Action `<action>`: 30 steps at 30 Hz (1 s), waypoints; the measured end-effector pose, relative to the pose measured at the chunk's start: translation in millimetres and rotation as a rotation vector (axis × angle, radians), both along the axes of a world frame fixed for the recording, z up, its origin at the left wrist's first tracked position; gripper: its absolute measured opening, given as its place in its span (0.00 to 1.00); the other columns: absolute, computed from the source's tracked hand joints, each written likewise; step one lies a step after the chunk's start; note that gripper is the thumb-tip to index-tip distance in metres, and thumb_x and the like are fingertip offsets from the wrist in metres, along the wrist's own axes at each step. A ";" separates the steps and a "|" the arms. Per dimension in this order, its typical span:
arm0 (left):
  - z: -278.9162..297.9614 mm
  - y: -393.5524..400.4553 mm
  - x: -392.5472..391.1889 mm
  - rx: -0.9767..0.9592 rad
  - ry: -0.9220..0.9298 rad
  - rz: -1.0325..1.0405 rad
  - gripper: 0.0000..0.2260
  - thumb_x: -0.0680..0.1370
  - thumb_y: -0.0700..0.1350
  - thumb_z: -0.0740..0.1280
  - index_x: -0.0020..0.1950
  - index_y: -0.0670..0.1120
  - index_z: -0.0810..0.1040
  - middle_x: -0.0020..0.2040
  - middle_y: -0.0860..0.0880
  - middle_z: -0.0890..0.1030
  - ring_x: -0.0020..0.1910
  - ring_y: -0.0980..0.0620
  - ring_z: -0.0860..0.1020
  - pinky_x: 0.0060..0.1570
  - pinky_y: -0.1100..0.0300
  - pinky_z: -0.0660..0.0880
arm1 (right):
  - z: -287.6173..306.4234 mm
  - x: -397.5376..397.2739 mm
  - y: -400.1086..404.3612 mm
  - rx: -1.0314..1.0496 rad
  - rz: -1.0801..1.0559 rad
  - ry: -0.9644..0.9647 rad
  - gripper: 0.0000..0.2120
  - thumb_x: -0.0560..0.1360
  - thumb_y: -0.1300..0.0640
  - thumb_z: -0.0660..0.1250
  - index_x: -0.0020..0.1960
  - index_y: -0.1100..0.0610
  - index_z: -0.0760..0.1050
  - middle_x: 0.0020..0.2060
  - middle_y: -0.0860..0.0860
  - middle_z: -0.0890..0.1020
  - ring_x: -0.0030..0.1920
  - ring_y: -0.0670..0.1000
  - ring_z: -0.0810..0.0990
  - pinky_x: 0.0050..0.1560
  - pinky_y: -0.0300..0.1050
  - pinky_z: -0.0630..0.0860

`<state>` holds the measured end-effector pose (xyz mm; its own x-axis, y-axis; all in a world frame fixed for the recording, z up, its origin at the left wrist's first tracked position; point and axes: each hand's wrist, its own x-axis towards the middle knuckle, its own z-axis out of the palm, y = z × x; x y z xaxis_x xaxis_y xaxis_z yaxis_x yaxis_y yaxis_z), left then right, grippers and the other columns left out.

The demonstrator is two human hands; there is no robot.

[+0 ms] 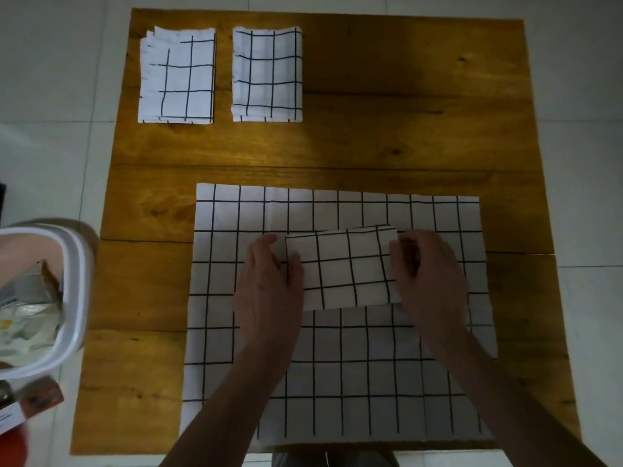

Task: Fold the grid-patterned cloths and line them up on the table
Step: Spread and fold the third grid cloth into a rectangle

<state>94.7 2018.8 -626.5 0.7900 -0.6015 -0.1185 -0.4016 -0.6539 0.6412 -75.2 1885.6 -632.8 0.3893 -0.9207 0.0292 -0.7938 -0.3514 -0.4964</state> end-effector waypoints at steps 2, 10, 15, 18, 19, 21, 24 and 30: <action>1.7 2.1 -1.7 -0.062 -0.117 -0.085 0.14 0.85 0.47 0.64 0.70 0.46 0.71 0.57 0.48 0.78 0.55 0.52 0.76 0.50 0.58 0.75 | 3.5 -4.3 0.7 -0.023 0.049 -0.028 0.14 0.84 0.48 0.61 0.65 0.54 0.74 0.58 0.52 0.77 0.55 0.53 0.76 0.48 0.49 0.76; -8.0 34.9 -49.4 0.168 -0.332 -0.641 0.28 0.85 0.50 0.51 0.84 0.40 0.56 0.84 0.40 0.56 0.84 0.43 0.54 0.78 0.41 0.62 | 0.4 -9.3 62.4 -0.184 0.652 0.301 0.28 0.88 0.45 0.44 0.84 0.57 0.49 0.84 0.53 0.47 0.84 0.52 0.49 0.83 0.53 0.47; -21.3 44.4 -50.5 0.258 -0.320 -0.636 0.28 0.87 0.53 0.47 0.83 0.38 0.56 0.84 0.38 0.55 0.84 0.42 0.54 0.76 0.40 0.66 | -17.5 -16.1 60.6 -0.082 0.673 0.408 0.35 0.86 0.36 0.46 0.84 0.58 0.50 0.84 0.55 0.50 0.84 0.52 0.48 0.82 0.55 0.50; -24.0 43.9 -48.1 0.280 -0.337 -0.650 0.29 0.87 0.54 0.45 0.83 0.37 0.55 0.84 0.38 0.55 0.84 0.42 0.54 0.77 0.41 0.65 | -19.1 -15.4 58.6 -0.074 0.673 0.419 0.36 0.86 0.36 0.47 0.84 0.59 0.50 0.84 0.55 0.51 0.84 0.52 0.48 0.82 0.55 0.50; -24.7 43.2 -47.7 0.285 -0.345 -0.656 0.29 0.87 0.54 0.43 0.83 0.37 0.55 0.84 0.38 0.55 0.84 0.41 0.54 0.77 0.41 0.64 | -18.9 -14.5 58.8 -0.081 0.670 0.421 0.36 0.86 0.36 0.47 0.84 0.59 0.50 0.84 0.55 0.51 0.84 0.52 0.48 0.82 0.56 0.50; -26.4 43.8 -46.4 0.292 -0.362 -0.658 0.30 0.87 0.55 0.43 0.84 0.38 0.54 0.84 0.38 0.54 0.84 0.42 0.53 0.79 0.42 0.61 | -19.3 -14.5 59.7 -0.092 0.669 0.425 0.36 0.86 0.36 0.48 0.84 0.59 0.50 0.84 0.55 0.51 0.84 0.52 0.48 0.82 0.56 0.51; -26.7 47.8 -38.8 0.303 -0.359 -0.632 0.31 0.86 0.56 0.47 0.84 0.40 0.52 0.85 0.41 0.51 0.84 0.44 0.50 0.81 0.45 0.54 | -17.6 -16.6 57.6 -0.090 0.657 0.423 0.35 0.86 0.37 0.49 0.84 0.58 0.51 0.84 0.54 0.51 0.84 0.52 0.49 0.81 0.57 0.56; -26.9 53.3 -25.6 0.329 -0.386 -0.659 0.32 0.86 0.57 0.52 0.84 0.41 0.51 0.85 0.41 0.50 0.84 0.45 0.48 0.81 0.45 0.53 | -11.9 -42.1 42.7 -0.040 0.561 0.499 0.36 0.85 0.36 0.42 0.85 0.57 0.46 0.85 0.53 0.47 0.84 0.52 0.46 0.81 0.61 0.55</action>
<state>69.1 2072.1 -653.4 0.3093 -0.9370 -0.1621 -0.9203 -0.3379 0.1970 -117.3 1928.3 -644.7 0.7756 -0.5820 -0.2446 -0.6176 -0.7798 -0.1028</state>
